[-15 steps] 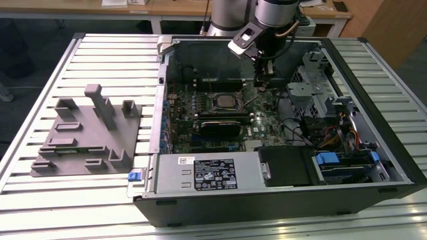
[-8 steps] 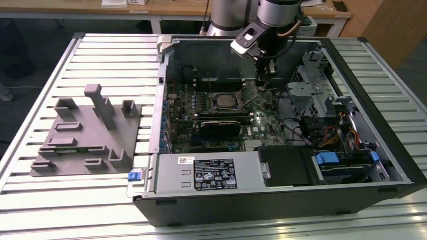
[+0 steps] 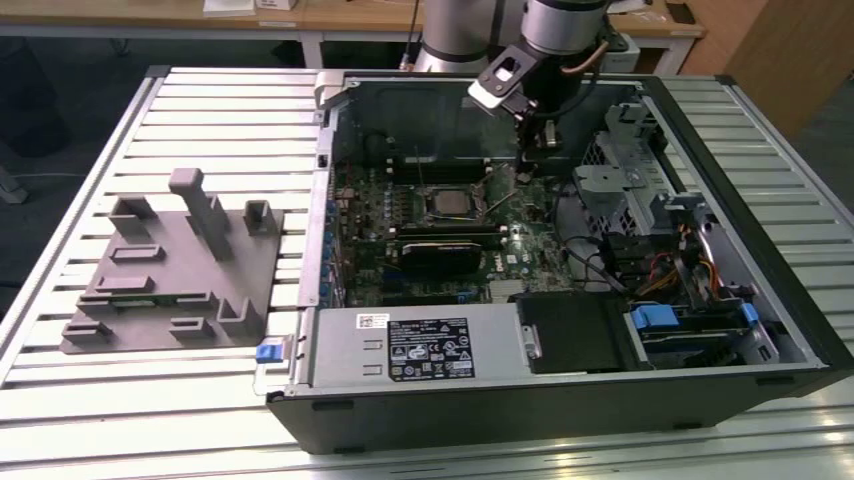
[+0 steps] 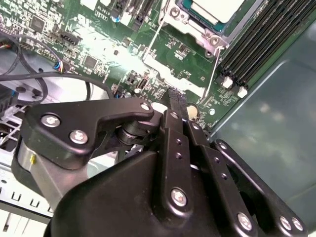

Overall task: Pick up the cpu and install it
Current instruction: 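Close the cpu cover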

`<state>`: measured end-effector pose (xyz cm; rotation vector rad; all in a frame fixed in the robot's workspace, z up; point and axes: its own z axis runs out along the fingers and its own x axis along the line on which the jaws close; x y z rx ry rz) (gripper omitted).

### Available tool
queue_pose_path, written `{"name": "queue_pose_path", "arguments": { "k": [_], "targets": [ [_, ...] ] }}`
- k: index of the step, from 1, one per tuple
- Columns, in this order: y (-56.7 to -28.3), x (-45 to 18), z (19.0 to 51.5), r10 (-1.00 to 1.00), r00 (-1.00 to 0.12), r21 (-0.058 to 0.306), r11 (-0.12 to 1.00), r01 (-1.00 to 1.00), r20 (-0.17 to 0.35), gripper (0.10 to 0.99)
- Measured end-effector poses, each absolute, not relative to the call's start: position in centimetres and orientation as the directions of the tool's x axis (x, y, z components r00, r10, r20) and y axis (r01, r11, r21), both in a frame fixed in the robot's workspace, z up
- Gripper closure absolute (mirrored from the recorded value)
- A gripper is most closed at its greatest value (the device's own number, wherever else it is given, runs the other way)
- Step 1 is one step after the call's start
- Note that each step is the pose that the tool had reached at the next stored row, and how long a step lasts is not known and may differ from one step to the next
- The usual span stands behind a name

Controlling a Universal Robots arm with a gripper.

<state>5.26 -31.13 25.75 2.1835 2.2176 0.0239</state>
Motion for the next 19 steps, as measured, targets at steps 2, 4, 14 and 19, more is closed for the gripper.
{"name": "queue_pose_path", "arguments": {
  "k": [2,4,14,19],
  "targets": [
    [-31.05,5.32,25.46,1.0,-0.015,0.031,0.016,0.999,-0.01,0.98],
    [-30.97,5.35,25.11,1.0,-0.015,0.03,0.016,0.999,-0.01,0.98],
    [-30.9,5.47,25.44,1.0,-0.015,0.029,0.016,0.999,-0.01,0.98],
    [-30.9,5.76,25.18,1.0,-0.015,0.027,0.015,1.0,-0.01,0.98]
  ]
}}
